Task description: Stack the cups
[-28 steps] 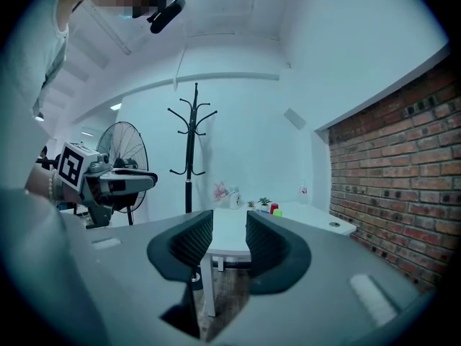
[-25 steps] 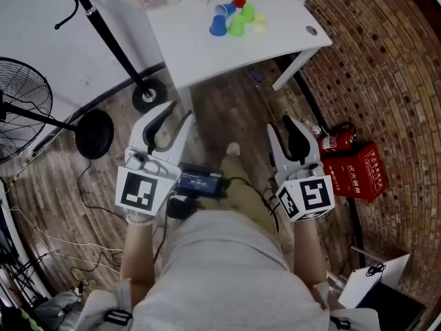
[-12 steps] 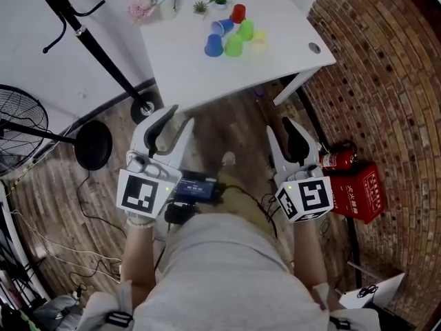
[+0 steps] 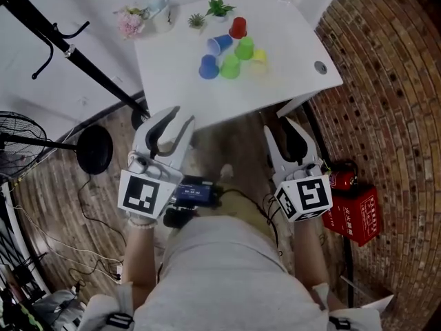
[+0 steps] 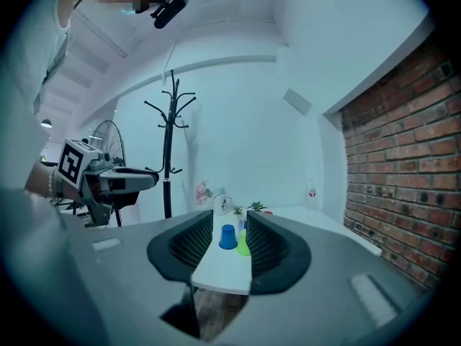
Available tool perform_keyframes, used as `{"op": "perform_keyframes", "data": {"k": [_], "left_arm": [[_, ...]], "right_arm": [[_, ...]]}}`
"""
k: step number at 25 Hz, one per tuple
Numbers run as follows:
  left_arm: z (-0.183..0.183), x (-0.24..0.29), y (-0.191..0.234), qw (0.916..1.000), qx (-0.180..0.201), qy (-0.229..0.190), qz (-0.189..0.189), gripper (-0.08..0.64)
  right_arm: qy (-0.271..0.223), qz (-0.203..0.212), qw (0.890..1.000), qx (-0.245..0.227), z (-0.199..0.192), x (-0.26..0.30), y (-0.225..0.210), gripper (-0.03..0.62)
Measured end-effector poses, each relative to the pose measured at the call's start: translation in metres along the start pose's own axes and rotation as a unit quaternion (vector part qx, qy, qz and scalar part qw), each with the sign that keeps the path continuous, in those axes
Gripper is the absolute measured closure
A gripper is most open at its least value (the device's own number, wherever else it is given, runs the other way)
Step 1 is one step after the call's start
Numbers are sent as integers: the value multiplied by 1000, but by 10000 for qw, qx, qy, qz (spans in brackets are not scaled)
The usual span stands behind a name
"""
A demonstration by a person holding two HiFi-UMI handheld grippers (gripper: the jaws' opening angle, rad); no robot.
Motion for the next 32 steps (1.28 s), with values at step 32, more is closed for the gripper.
{"op": "perform_keyframes", "data": {"k": [32], "left_arm": [[5, 170, 74, 9961, 225, 765, -366, 415]], "right_arm": [[377, 328, 9982, 333, -31, 93, -96, 463]]}}
Point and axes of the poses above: the fingertips, and each gripper's own axes: x forward along the fingers, y to its left, z out of its top, the point moved 3 cm from there along -x, backward along the fingers, and after that the axes turned 8 degrees about -x, right-handed, at the moved point
